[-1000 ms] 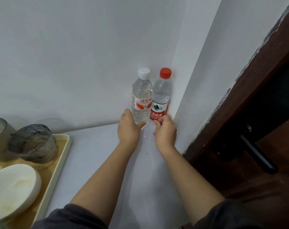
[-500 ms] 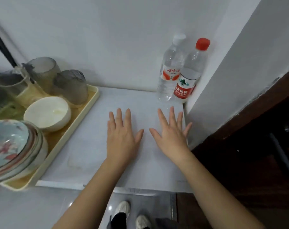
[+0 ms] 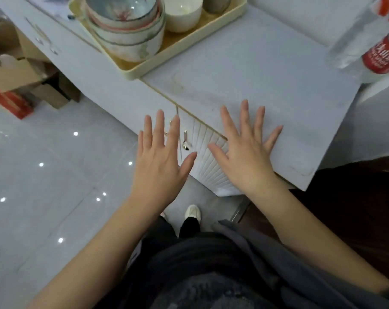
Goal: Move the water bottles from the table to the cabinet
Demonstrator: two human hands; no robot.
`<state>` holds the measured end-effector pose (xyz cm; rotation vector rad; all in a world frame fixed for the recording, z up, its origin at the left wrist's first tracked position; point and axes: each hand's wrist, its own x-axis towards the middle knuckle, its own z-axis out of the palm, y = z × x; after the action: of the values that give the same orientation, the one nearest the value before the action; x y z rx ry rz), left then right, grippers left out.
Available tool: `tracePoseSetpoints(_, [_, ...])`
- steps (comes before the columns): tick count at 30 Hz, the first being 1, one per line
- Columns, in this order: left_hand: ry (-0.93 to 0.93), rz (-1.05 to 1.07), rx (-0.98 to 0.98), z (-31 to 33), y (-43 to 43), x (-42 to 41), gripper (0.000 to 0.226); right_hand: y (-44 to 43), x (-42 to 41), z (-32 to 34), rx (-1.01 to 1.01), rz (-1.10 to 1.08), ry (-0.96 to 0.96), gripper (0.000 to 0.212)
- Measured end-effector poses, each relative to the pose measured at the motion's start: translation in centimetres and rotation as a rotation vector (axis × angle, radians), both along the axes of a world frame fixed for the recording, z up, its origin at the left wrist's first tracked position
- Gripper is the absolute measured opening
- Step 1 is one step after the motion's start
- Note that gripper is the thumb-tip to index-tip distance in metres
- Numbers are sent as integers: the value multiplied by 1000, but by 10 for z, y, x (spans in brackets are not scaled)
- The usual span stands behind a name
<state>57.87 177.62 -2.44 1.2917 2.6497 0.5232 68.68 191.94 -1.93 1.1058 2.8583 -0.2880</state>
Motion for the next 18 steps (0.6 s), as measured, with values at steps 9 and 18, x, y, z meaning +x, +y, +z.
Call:
tracePoseSetpoints(9, [-164,263,-190,-43,-113,22,74,-81,-25,-29,75,471,-190,79])
tracePoseSetpoints(18, [-413,597,-334,-82,-254,31,75,-219,-83,-77,-68,878,-466,79])
